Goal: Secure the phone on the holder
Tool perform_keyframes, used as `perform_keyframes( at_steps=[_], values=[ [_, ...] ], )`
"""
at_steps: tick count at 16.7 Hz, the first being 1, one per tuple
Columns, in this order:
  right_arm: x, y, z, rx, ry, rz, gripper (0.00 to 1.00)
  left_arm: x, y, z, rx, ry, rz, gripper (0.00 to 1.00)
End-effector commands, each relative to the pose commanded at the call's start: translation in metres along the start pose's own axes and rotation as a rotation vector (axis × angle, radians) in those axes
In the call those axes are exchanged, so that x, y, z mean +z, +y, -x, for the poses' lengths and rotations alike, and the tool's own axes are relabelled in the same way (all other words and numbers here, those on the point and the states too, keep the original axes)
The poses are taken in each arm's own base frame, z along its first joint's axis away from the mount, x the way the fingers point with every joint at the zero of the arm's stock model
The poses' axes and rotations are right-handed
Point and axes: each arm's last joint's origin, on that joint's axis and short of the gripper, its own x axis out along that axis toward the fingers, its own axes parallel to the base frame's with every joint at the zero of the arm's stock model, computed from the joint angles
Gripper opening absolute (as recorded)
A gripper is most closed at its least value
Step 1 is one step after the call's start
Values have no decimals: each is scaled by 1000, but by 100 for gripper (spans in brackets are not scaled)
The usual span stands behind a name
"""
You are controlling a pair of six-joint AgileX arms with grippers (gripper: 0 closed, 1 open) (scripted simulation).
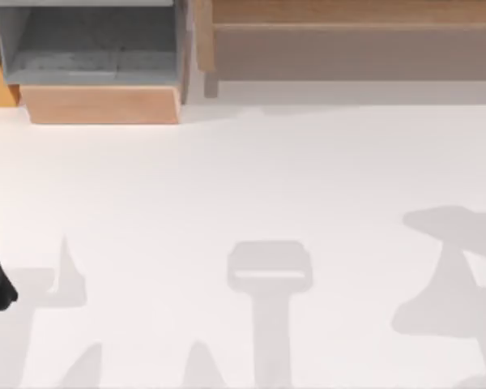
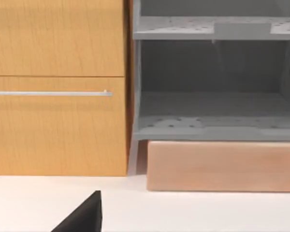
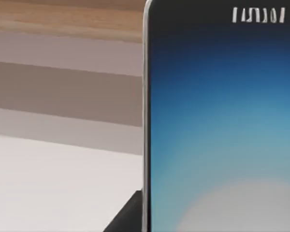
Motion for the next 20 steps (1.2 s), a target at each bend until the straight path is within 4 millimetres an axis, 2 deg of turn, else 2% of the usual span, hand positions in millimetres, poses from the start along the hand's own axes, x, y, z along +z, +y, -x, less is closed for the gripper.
perform_keyframes(
  at_steps=[1,14,20],
  values=[
    [0,0,0,0,0,0,0,0,0,0,0,0,0,100],
    [0,0,0,0,0,0,98,0,0,0,0,0,0,100],
    [0,0,0,0,0,0,100,0,0,0,0,0,0,100]
  ],
)
